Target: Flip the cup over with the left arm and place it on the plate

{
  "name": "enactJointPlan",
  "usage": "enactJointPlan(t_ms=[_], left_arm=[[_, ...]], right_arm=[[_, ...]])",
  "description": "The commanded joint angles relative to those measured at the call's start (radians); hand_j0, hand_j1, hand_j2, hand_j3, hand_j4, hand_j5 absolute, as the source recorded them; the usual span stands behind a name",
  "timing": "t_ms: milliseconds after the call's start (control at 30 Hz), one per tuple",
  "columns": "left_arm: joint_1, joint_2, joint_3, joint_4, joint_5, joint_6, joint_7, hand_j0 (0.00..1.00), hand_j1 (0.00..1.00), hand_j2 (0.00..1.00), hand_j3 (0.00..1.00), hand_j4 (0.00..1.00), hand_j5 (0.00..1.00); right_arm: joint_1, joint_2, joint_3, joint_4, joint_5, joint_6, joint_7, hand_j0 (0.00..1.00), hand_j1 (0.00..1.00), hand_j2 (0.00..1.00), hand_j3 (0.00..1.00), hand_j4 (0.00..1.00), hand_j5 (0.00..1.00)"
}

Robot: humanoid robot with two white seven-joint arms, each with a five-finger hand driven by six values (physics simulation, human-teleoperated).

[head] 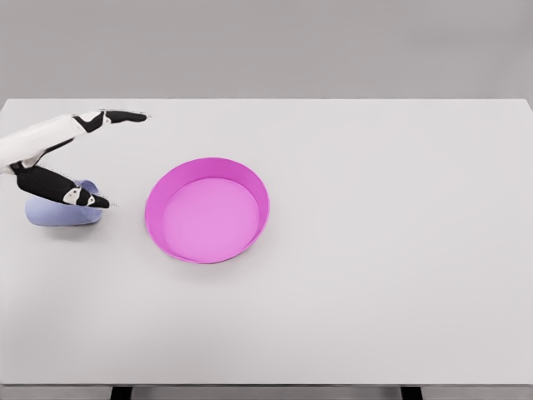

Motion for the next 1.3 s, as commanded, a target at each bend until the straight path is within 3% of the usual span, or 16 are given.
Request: enactJointPlan(t_ms=[0,67,100,133,233,400,500,600,767,933,1100,1267], left_arm=[[0.008,0.053,0.008,0.000,0.015,0.105,0.012,1.00,1.00,1.00,1.00,1.00,1.00],[0.069,0.056,0.008,0.000,0.102,0.143,0.012,1.00,1.00,1.00,1.00,1.00,1.00],[0.088,0.056,0.007,0.000,0.102,0.145,0.013,1.00,1.00,1.00,1.00,1.00,1.00],[0.103,0.057,0.007,0.000,0.091,0.145,0.019,1.00,1.00,1.00,1.00,1.00,1.00],[0.103,0.059,0.023,0.000,-0.039,0.178,0.084,1.00,1.00,1.00,1.00,1.00,1.00],[0.121,0.061,0.014,0.001,-0.067,0.365,0.104,1.00,1.00,1.00,1.00,1.00,1.00],[0.161,0.065,0.020,0.000,-0.067,0.395,0.102,1.00,1.00,1.00,1.00,1.00,1.00],[0.161,0.070,0.022,0.001,-0.071,0.402,0.104,1.00,1.00,1.00,1.00,1.00,1.00],[0.163,0.056,0.023,0.001,-0.173,0.424,0.104,1.00,1.00,1.00,1.00,1.00,1.00],[0.164,0.056,0.022,0.000,-0.173,0.433,0.105,1.00,1.00,1.00,1.00,1.00,1.00],[0.157,0.048,0.020,0.010,-0.179,0.579,0.117,1.00,1.00,1.00,1.00,1.00,1.00],[0.160,0.007,0.010,0.001,-0.194,0.625,0.114,1.00,1.00,1.00,1.00,1.00,1.00]], right_arm=[[0.000,0.000,0.000,0.000,0.000,-0.002,0.000,1.00,1.00,1.00,1.00,1.00,1.00],[0.000,0.000,0.000,0.000,0.000,0.000,0.000,1.00,1.00,1.00,1.00,1.00,1.00],[0.000,0.000,0.000,0.000,0.000,0.000,0.000,1.00,1.00,1.00,1.00,1.00,1.00],[0.000,0.000,0.000,0.000,0.000,0.000,0.000,1.00,1.00,1.00,1.00,1.00,1.00],[0.000,0.000,0.000,0.000,0.000,0.000,0.000,1.00,1.00,1.00,1.00,1.00,1.00],[0.000,0.000,0.000,0.000,0.000,0.000,0.000,1.00,1.00,1.00,1.00,1.00,1.00],[0.000,0.000,0.000,0.001,0.000,0.000,0.000,1.00,1.00,1.00,1.00,1.00,1.00],[0.000,0.000,0.000,0.001,0.000,-0.002,0.000,1.00,1.00,1.00,1.00,1.00,1.00],[0.000,0.000,0.000,0.000,0.000,0.000,0.000,1.00,1.00,1.00,1.00,1.00,1.00],[0.000,0.000,0.000,0.000,0.000,0.000,0.000,1.00,1.00,1.00,1.00,1.00,1.00],[0.000,0.000,0.000,0.000,0.000,-0.002,0.000,1.00,1.00,1.00,1.00,1.00,1.00],[0.000,0.000,0.000,0.000,0.000,0.000,0.000,1.00,1.00,1.00,1.00,1.00,1.00]])
